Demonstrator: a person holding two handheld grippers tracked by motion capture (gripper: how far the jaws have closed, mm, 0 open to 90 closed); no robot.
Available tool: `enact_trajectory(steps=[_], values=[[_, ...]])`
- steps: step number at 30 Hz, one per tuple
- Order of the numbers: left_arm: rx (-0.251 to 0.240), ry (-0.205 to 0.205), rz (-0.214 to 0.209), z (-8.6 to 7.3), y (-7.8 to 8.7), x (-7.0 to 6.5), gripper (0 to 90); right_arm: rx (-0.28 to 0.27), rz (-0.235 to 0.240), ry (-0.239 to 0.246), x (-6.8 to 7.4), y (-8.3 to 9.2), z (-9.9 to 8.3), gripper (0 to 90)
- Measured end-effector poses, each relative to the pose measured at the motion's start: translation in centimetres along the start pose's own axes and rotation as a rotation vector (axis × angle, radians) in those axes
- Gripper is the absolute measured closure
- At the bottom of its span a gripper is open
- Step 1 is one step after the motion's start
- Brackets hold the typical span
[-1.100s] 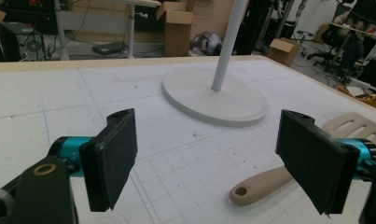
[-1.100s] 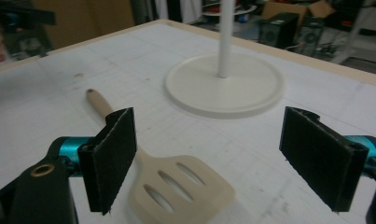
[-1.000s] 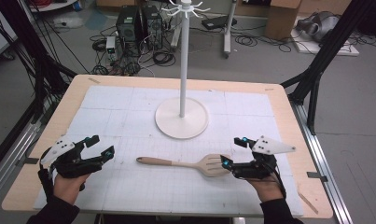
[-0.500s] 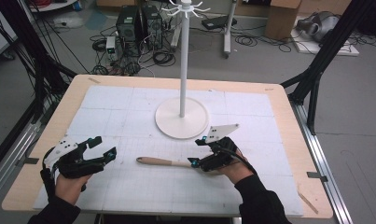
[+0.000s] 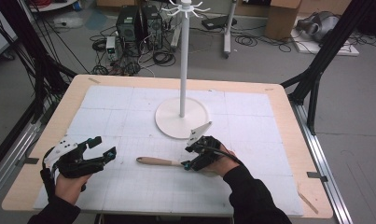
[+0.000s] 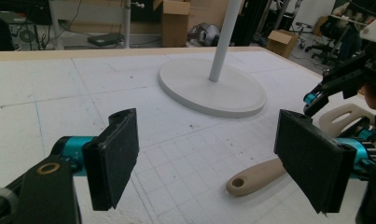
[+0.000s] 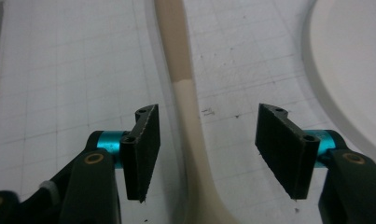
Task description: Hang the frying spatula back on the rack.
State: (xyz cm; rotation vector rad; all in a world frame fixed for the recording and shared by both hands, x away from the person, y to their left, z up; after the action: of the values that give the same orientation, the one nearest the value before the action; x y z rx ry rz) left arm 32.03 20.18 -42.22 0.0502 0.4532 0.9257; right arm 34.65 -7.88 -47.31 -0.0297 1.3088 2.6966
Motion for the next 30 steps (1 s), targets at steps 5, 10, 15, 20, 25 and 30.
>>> enact_trajectory(steps=[5, 10, 15, 20, 25, 30], values=[[0.000, 0.005, 0.001, 0.0, 0.0, 0.1, 22.5, 0.061, 0.042, 0.025, 0.1, -0.9, -0.5, 46.9], [0.003, 0.002, -0.001, -0.1, -0.1, 0.0, 22.6, 0.096, 0.063, 0.043, 0.1, -1.3, -1.1, 52.5], [0.006, 0.003, 0.001, -0.1, 0.0, 0.1, 22.7, 0.136, 0.078, 0.058, 0.2, -1.6, -1.6, 58.1], [0.007, 0.009, 0.000, -0.1, -0.1, 0.0, 22.8, 0.161, 0.081, 0.087, 0.3, -1.8, -1.8, 64.9], [0.008, 0.009, 0.001, -0.1, -0.1, 0.0, 22.9, 0.162, 0.085, 0.099, 0.3, -1.7, -1.9, 69.8], [0.012, 0.004, 0.003, -0.2, -0.1, 0.1, 23.0, 0.157, 0.094, 0.114, 0.5, -1.8, -1.9, 74.2]])
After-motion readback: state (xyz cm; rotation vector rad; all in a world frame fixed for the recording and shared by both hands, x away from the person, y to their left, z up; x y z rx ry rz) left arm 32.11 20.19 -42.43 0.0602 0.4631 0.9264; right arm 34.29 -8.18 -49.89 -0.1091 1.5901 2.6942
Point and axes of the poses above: each handheld gripper's, and its own axes: y roughly backward along the jaws, z roughly out of its top, x roughly to its left, the point moved 9 cm from there along -y, roughly forward along the jaws, and after that the axes turned 10 degrees about y, right-handed, at the moved point
